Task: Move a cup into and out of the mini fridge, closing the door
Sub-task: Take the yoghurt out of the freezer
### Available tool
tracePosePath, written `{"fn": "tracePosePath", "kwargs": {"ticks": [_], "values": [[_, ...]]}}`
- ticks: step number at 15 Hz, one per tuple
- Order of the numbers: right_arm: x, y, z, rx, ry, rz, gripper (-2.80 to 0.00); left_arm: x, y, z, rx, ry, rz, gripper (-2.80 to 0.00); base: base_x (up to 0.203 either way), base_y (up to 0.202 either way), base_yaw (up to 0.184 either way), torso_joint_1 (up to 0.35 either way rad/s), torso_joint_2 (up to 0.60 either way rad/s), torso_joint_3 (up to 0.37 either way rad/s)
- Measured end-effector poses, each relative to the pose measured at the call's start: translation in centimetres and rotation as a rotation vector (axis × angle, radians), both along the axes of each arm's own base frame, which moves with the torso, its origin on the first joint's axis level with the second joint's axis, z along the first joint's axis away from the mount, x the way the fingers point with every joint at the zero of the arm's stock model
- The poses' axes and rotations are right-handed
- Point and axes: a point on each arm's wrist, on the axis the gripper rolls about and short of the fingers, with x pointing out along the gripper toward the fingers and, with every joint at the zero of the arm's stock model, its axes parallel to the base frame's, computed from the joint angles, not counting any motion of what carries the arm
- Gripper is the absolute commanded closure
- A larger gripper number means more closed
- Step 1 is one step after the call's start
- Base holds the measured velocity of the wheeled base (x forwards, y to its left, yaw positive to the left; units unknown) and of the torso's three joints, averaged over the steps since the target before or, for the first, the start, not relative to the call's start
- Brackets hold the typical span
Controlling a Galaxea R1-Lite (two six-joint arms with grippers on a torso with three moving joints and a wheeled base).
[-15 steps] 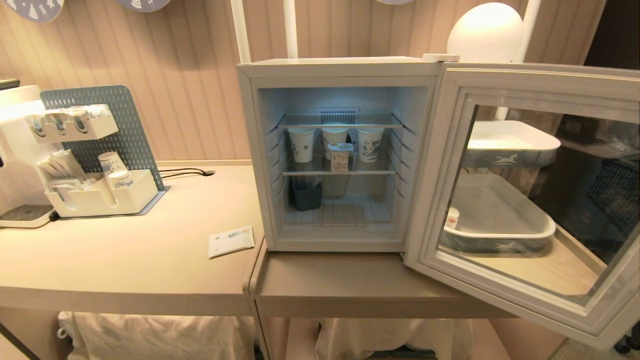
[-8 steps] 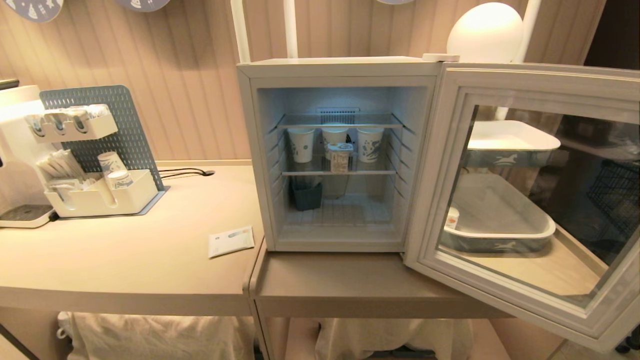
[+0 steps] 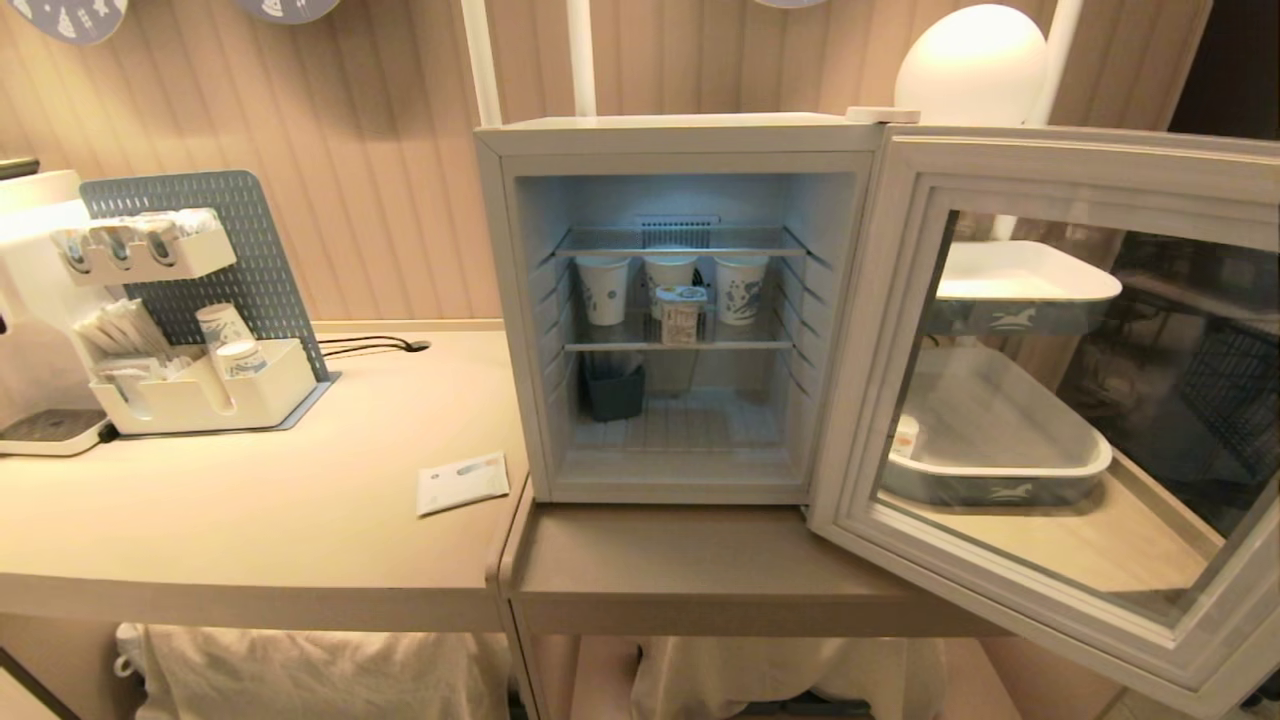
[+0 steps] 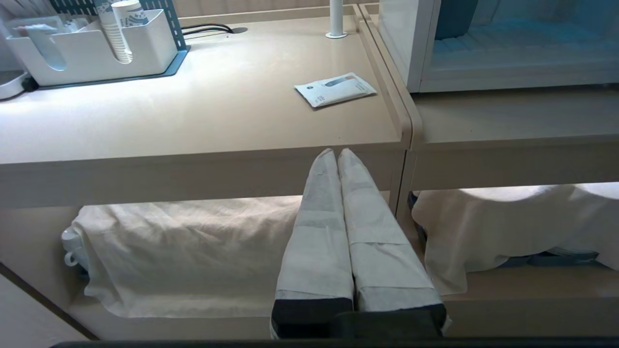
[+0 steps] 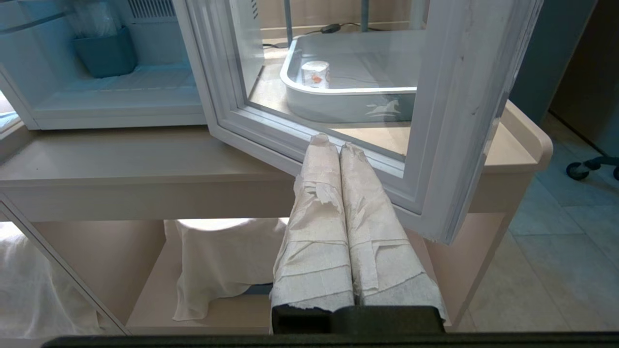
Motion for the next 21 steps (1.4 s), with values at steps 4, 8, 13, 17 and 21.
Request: {"fn": "tracePosePath", "kwargs": {"ticks": [4, 8, 13, 17, 21], "values": [[0.00, 0.00, 0.00, 0.000, 0.000, 0.001, 0.00, 0.01, 0.00, 0.01, -0.022, -0.001, 0.003, 0.00, 0.000, 0.000, 0.000, 0.000, 0.00, 0.000], [0.00, 0.00, 0.00, 0.000, 0.000, 0.000, 0.00, 0.01, 0.00, -0.01, -0.015, 0.000, 0.002, 0.00, -0.001, 0.017, 0.000, -0.001, 0.00, 0.001], [0.00, 0.00, 0.00, 0.000, 0.000, 0.000, 0.00, 0.01, 0.01, -0.03, -0.014, 0.001, 0.002, 0.00, 0.000, 0.177, 0.000, 0.003, 0.00, 0.002], [0.00, 0.00, 0.00, 0.000, 0.000, 0.000, 0.00, 0.01, 0.00, -0.01, -0.014, 0.000, 0.002, 0.00, 0.000, 0.190, 0.000, 0.003, 0.00, 0.002], [0.00, 0.00, 0.00, 0.000, 0.000, 0.001, 0.00, 0.01, 0.00, -0.02, -0.015, 0.000, 0.002, 0.00, 0.000, 0.193, -0.001, 0.002, 0.00, 0.002]]}}
